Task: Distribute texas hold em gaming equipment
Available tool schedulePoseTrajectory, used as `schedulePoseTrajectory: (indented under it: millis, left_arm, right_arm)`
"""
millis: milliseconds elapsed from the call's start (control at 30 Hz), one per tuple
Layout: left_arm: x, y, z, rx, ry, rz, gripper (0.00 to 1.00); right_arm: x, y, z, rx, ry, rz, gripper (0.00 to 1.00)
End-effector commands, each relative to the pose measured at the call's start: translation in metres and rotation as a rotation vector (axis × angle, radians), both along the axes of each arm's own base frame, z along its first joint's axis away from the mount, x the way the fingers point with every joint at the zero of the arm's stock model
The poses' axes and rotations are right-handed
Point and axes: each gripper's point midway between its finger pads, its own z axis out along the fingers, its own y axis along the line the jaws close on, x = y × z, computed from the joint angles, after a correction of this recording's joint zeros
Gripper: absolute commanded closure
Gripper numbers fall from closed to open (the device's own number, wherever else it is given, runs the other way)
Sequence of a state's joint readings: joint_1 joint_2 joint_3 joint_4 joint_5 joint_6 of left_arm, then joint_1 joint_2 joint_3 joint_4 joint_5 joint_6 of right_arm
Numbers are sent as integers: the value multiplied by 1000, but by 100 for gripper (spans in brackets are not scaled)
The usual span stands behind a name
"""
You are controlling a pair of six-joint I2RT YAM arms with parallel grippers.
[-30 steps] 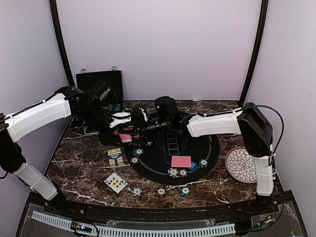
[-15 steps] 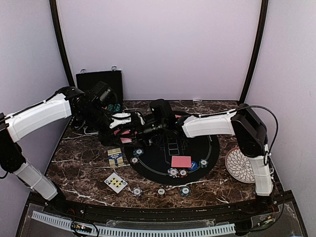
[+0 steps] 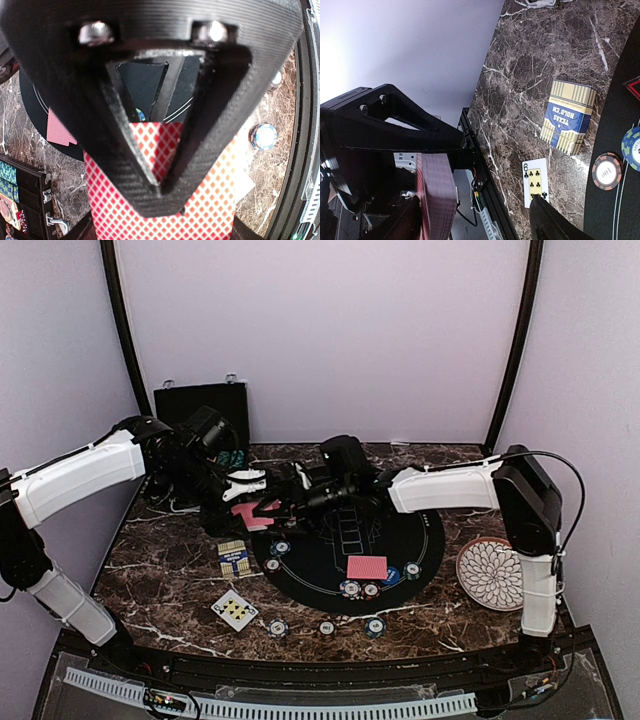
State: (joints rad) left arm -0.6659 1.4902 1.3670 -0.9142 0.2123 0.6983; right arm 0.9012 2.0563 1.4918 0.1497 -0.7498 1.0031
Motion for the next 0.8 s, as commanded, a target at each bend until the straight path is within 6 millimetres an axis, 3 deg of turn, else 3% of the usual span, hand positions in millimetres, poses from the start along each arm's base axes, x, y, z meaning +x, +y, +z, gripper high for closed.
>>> schedulePoseTrajectory:
  millis: [0, 533, 767]
  left_arm:
    - [-1, -3, 9, -36, -10, 1, 100]
    - [-1, 0, 3, -25, -11, 4, 100]
    - [-2, 0, 1, -22, -7, 5, 100]
  right_arm:
    - [3, -10, 5, -28, -18, -22, 28]
    - [-6, -13, 39, 81, 24, -5, 67]
    - [-9, -16, 53, 117, 29, -12, 75]
